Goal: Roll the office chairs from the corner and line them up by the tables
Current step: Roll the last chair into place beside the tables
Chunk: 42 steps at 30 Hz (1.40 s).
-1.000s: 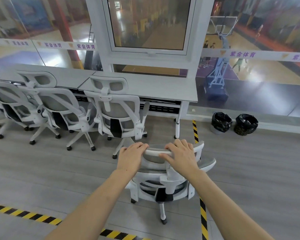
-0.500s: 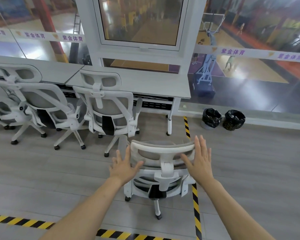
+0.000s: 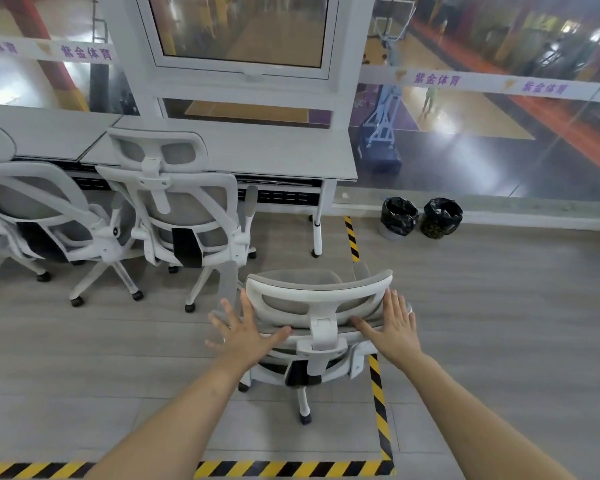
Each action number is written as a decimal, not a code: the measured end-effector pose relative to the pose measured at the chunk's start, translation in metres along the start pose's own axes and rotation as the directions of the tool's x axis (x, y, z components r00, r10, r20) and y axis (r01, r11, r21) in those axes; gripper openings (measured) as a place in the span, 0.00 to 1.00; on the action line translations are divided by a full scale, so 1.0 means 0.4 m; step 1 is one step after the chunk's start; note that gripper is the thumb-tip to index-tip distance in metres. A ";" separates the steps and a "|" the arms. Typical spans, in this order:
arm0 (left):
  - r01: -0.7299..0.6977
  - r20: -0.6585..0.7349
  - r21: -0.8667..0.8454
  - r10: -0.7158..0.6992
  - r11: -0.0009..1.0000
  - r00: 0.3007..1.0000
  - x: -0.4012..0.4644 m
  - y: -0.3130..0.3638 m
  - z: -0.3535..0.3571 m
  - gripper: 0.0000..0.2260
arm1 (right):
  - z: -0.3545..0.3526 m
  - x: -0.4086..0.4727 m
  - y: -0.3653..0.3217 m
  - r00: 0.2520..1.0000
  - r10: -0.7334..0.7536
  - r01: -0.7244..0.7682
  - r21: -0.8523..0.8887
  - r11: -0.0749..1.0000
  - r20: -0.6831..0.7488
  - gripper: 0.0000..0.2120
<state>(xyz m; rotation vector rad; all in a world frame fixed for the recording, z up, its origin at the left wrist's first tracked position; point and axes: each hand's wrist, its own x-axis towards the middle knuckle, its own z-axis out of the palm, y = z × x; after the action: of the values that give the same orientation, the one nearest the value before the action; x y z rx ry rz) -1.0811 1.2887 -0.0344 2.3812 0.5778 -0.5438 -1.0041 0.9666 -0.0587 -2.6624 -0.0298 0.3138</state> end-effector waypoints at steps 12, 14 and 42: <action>-0.067 0.026 0.000 0.067 0.998 0.997 0.153 0.101 -0.036 0.58 | -0.059 0.130 0.019 0.998 0.055 -0.057 -0.061 0.997 -0.024 0.63; -0.078 0.015 -0.002 0.078 0.997 0.997 0.190 0.134 -0.046 0.57 | -0.071 0.169 0.025 0.997 0.060 -0.061 -0.040 0.997 -0.040 0.63; 0.021 0.004 0.058 -0.021 0.998 1.000 0.726 0.489 -0.191 0.60 | -0.216 0.842 0.013 1.000 0.016 -0.016 -0.042 0.999 0.004 0.62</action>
<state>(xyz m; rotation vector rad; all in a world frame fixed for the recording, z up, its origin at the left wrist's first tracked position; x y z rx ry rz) -0.7229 1.2768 -0.0346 2.4300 0.5934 -0.5828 -0.6568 0.9487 -0.0585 -2.7049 -0.0169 0.3270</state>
